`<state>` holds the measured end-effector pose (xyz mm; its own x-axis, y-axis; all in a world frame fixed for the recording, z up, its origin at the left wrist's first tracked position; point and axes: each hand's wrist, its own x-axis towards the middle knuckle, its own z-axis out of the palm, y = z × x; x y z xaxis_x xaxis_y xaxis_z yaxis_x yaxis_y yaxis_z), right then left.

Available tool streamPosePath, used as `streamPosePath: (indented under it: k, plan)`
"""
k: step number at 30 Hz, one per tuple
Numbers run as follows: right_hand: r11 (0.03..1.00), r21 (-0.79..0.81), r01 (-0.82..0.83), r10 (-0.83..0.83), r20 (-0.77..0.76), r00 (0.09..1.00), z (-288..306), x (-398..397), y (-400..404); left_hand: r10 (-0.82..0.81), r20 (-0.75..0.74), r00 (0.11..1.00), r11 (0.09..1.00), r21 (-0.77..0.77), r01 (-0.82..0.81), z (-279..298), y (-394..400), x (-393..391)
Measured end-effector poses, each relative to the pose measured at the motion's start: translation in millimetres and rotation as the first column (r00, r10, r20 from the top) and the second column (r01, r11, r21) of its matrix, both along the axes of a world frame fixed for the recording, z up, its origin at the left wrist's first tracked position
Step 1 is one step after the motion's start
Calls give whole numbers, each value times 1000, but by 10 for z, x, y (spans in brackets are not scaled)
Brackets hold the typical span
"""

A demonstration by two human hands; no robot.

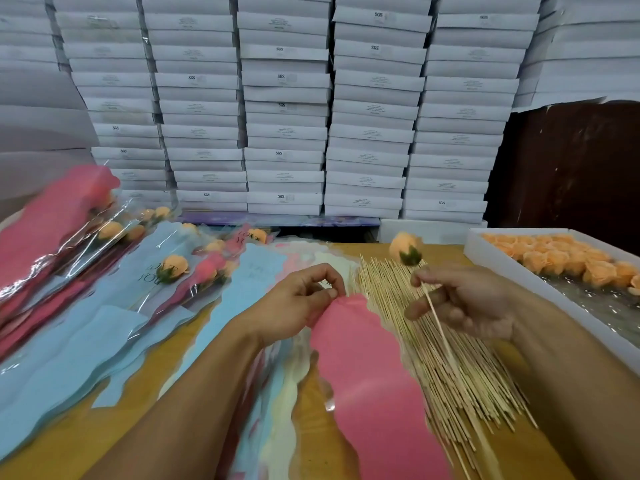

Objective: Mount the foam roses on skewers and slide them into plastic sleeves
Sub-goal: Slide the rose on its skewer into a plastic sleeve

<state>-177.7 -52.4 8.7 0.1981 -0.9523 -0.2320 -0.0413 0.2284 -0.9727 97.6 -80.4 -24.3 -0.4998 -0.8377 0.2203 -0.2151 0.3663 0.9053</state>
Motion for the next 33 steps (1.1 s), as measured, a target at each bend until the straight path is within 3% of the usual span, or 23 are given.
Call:
streamPosePath:
  k: [6,11,20,27,33]
  plan:
    - [966,-96,241,-249,-77,965,256,122,-573,-231,0,973,972,41,231,-13,20,14]
    - [919,-139,369,-375,-18,927,423,300,-1008,-278,-77,957,956,77,284,-34,-13,19]
    - [822,-196,535,-545,0,838,599,355,-1457,-391,-31,920,908,149,391,-43,6,-9]
    - [820,-199,537,-545,15,838,540,474,-1505,-396,-20,918,903,176,393,-31,29,-33]
    - [879,-169,445,-446,33,894,399,589,-1335,-374,-27,927,914,157,373,-37,20,-40]
